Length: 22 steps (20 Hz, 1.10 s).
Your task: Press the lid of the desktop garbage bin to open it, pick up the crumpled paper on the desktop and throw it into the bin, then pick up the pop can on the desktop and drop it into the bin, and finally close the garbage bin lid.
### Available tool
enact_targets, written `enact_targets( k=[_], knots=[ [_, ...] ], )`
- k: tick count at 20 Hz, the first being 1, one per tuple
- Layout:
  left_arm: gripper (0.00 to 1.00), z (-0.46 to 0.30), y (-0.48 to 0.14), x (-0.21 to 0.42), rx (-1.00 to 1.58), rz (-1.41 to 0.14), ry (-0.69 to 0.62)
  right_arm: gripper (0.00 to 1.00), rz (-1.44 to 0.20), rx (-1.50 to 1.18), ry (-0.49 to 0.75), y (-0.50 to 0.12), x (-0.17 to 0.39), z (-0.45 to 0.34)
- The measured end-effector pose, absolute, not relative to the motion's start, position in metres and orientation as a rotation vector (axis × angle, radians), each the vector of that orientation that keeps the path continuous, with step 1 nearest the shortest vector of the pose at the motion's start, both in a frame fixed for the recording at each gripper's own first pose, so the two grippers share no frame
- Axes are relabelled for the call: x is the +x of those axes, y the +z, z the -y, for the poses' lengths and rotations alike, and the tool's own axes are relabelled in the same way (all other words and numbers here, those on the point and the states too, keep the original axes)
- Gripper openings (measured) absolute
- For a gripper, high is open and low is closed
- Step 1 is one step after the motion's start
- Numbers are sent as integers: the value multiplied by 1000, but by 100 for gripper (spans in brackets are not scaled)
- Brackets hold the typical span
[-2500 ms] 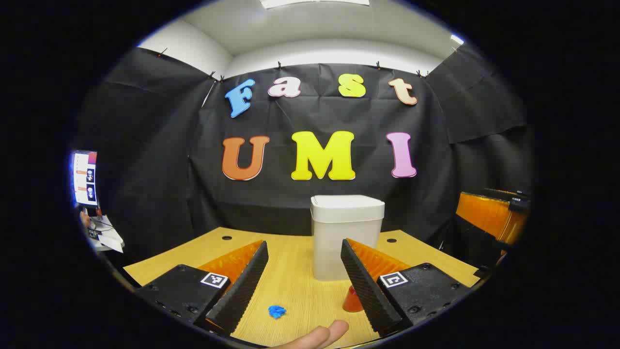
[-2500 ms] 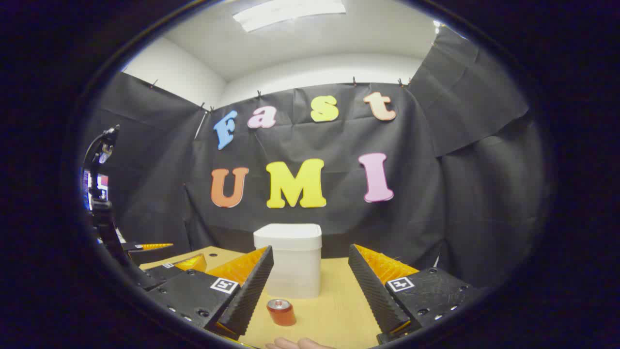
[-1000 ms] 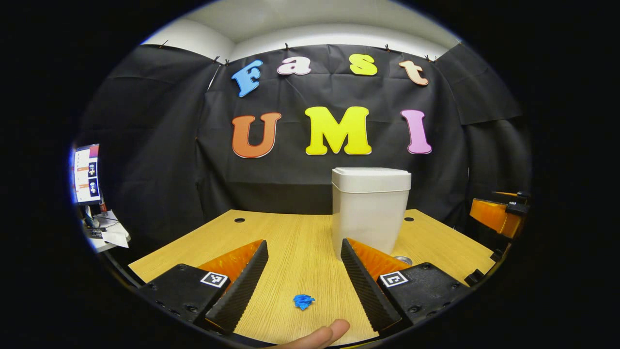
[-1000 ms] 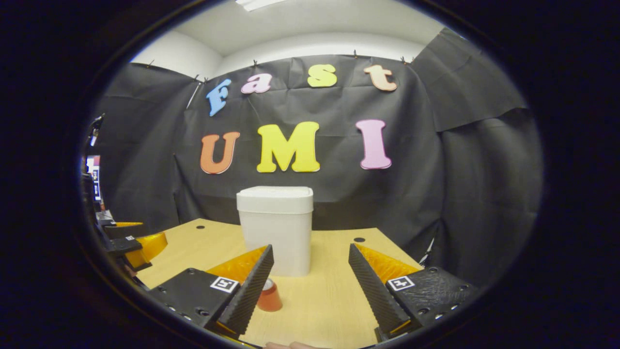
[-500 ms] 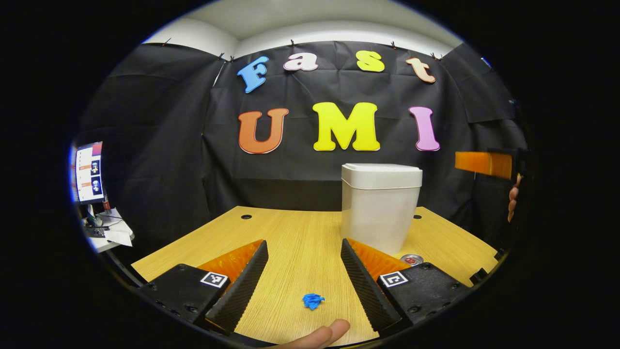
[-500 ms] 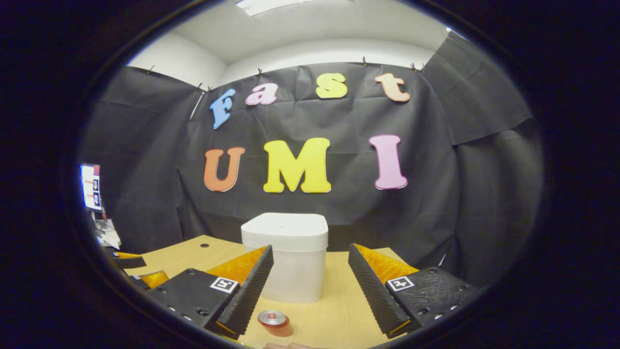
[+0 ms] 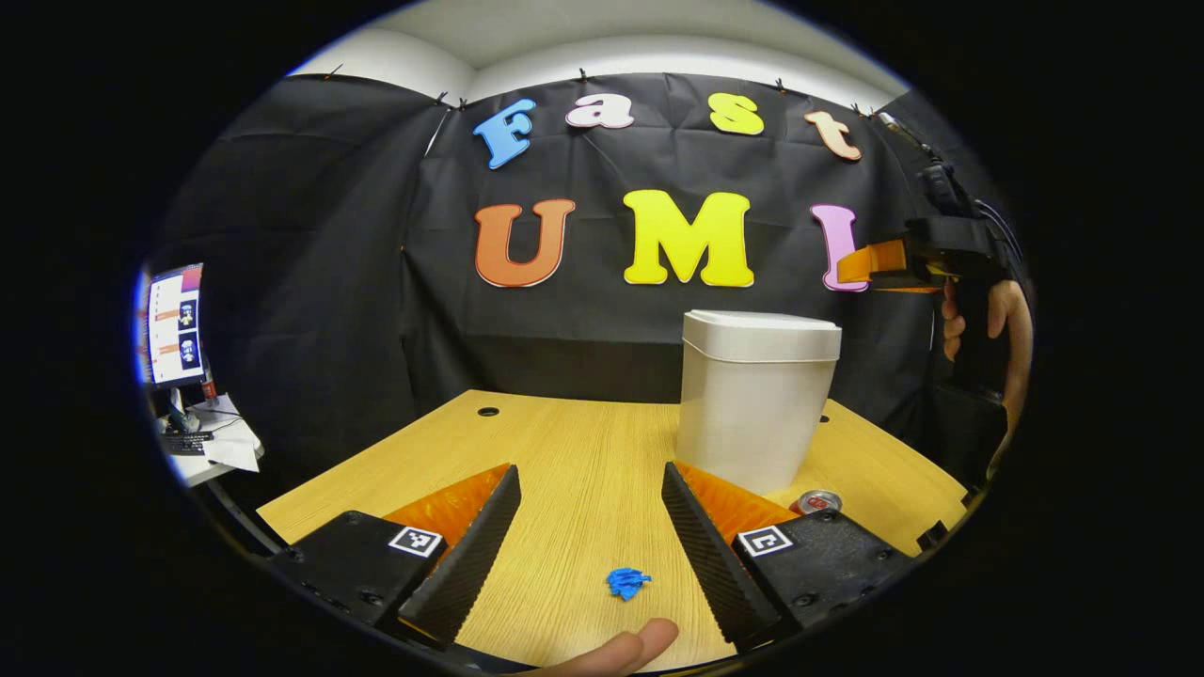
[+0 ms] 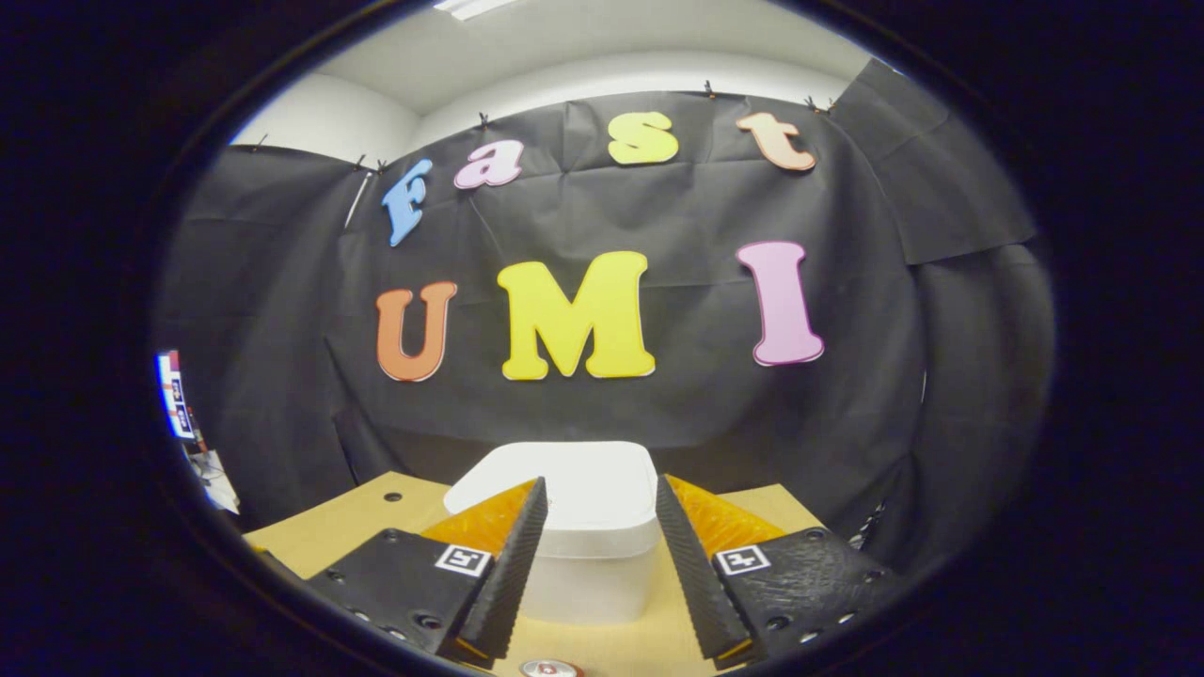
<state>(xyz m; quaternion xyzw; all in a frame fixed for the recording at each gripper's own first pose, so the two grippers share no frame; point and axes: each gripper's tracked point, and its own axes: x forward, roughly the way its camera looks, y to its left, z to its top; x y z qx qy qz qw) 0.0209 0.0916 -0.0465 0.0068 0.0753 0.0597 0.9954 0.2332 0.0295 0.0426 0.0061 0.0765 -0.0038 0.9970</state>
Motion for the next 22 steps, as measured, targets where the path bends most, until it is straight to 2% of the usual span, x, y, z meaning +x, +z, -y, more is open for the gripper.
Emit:
enact_targets(
  k=[1,6,7,8,10,16,22],
  knots=[
    [98,-93,-46,20,15,-149,121,61,-164,16,4,42,240,-33],
    [98,-105,-48,23,28,-155,136,25,-188,-6,51,34,269,-53],
    [98,-108,-48,23,27,-159,143,12,-194,12,73,32,273,-60],
    [98,-111,-49,23,26,-162,146,4,-205,24,88,29,276,-66],
    [98,-114,-48,23,22,-163,151,2,-235,0,113,20,281,-73],
    [98,-119,-47,23,31,-161,156,2,-333,-1,57,-6,296,-69],
    [98,-121,-48,24,21,-172,163,2,-393,23,77,-21,301,-71]
  ],
)
